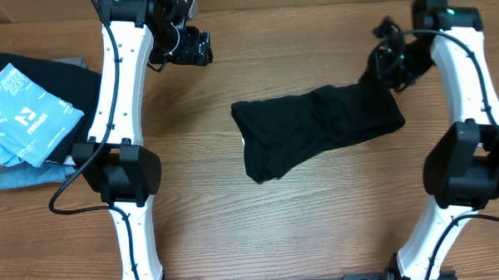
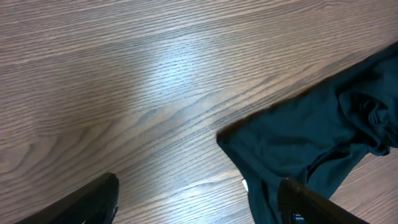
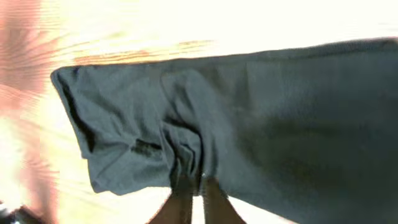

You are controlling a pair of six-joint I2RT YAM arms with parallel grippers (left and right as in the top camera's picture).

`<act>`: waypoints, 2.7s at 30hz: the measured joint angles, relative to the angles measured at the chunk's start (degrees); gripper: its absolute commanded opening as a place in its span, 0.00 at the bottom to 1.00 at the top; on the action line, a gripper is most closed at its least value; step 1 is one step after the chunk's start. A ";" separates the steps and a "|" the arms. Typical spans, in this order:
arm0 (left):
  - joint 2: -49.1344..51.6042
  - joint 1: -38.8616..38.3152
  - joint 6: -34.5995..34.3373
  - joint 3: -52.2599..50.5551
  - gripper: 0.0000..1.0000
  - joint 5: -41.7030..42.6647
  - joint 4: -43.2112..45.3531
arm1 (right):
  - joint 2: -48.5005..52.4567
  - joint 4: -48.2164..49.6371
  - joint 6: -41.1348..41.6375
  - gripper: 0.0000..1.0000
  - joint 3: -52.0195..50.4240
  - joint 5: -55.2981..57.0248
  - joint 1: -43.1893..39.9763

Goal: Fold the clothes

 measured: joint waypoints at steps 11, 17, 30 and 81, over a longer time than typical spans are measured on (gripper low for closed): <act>0.00 0.00 -0.02 0.00 0.85 -0.17 0.66 | -0.37 26.01 -5.33 0.07 -32.33 -17.77 0.59; 0.00 0.00 0.00 0.00 0.85 -0.20 0.48 | -0.79 35.30 -5.73 0.04 -42.51 -25.77 0.31; 0.00 0.00 -0.02 0.00 0.85 -0.24 0.48 | -3.93 28.17 -5.62 0.04 -23.91 -28.48 0.81; 13.29 -17.07 1.73 -1.46 0.04 20.85 25.14 | -7.32 29.20 13.07 0.04 -41.38 -1.46 7.30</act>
